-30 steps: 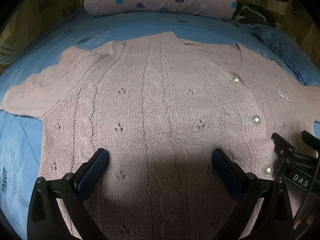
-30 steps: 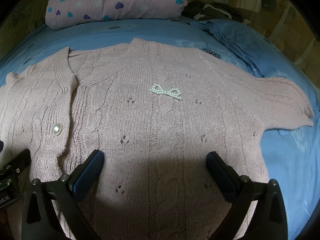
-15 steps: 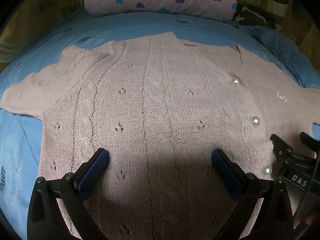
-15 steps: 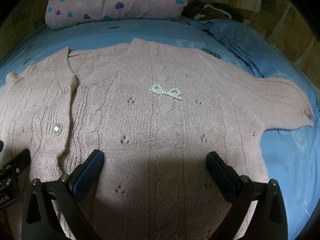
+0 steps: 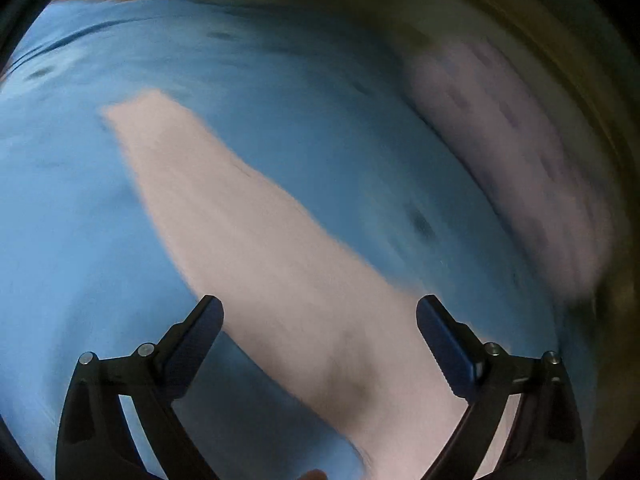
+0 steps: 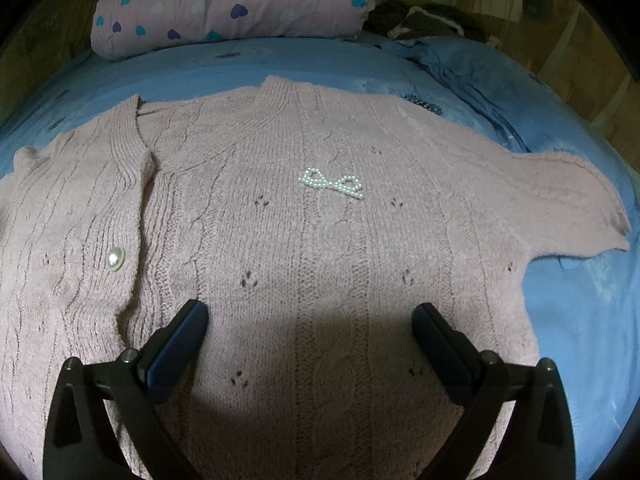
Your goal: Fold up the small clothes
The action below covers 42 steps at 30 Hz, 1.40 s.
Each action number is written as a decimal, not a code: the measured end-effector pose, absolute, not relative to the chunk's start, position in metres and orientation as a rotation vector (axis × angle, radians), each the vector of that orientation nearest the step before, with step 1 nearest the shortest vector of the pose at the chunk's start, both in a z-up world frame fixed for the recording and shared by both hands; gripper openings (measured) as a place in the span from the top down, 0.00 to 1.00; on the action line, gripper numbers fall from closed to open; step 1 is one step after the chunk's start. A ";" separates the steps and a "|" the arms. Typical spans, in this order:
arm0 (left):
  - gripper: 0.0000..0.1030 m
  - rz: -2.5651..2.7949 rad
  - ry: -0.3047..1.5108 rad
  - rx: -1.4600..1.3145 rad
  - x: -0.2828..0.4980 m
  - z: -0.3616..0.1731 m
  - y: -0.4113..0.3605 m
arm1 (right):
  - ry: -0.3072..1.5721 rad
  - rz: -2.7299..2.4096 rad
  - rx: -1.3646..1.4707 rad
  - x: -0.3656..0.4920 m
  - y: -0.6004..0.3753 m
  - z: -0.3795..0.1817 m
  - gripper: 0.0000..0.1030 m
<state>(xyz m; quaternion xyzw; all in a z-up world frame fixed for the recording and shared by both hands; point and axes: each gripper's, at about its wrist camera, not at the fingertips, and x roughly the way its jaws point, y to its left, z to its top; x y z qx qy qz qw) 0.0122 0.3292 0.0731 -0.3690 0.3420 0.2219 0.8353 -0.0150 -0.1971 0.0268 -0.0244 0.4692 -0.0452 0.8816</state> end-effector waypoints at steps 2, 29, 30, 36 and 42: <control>0.24 0.558 0.676 -0.836 0.006 0.072 0.383 | 0.977 -0.095 -0.051 -0.015 -0.197 0.027 0.00; 1.00 0.463 0.631 -0.057 0.041 0.126 0.245 | 0.979 -0.094 -0.053 -0.012 -0.196 0.027 0.00; 1.00 0.408 0.646 0.030 0.038 0.129 0.208 | 0.980 -0.092 -0.050 -0.012 -0.196 0.027 0.00; 1.00 0.190 0.801 -0.127 0.006 0.115 0.112 | 0.979 -0.060 -0.023 -0.016 -0.202 0.028 0.00; 1.00 -0.191 0.861 -0.359 -0.007 0.084 0.056 | 0.972 -0.021 0.022 -0.017 -0.209 0.030 0.04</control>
